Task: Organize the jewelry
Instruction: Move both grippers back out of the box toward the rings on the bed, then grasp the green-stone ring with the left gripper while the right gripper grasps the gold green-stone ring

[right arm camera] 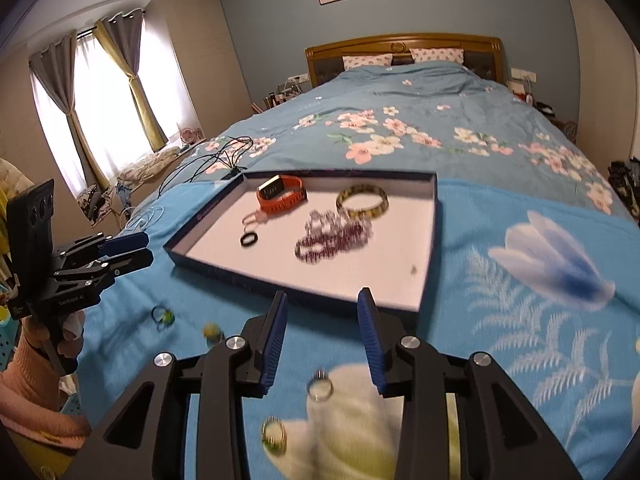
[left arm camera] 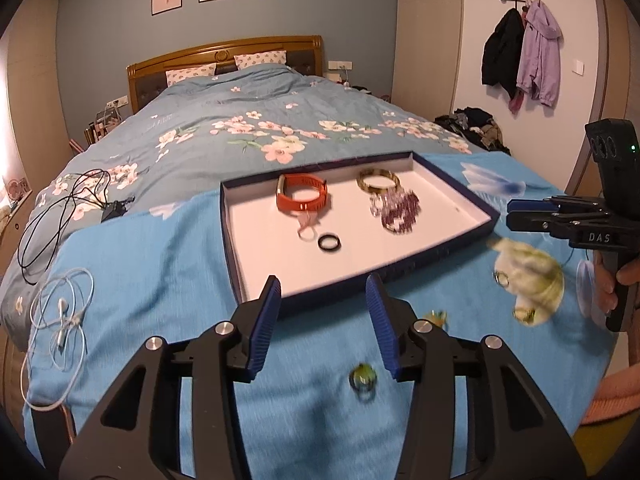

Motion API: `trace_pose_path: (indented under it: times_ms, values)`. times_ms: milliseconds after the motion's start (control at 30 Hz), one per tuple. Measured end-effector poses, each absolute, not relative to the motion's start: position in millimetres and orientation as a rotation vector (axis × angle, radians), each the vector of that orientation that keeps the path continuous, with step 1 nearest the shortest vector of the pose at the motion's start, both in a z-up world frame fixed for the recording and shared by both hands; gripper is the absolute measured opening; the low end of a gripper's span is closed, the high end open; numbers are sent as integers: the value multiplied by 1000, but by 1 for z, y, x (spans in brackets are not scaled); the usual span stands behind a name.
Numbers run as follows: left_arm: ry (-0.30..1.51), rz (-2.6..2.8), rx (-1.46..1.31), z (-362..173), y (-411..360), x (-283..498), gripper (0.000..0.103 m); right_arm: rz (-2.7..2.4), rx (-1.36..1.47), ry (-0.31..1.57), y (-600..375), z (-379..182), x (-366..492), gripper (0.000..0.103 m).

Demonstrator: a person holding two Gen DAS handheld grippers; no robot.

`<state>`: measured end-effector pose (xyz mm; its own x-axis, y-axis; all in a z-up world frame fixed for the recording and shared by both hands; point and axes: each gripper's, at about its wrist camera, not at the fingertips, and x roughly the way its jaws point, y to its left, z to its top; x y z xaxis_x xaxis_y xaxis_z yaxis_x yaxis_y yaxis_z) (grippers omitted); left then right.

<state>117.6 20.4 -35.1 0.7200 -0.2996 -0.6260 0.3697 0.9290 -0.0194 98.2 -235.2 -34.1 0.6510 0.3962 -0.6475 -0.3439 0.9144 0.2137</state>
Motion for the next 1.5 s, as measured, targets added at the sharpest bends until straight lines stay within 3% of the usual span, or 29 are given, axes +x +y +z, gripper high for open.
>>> trace_pose_path:
  times_ms: [667, 1500]
  values:
    - [780, -417, 118, -74, 13, 85, 47, 436, 59, 845, -229, -67, 53, 37]
    - [841, -417, 128, -84, 5, 92, 47, 454, -78, 860, -199, -77, 31, 38]
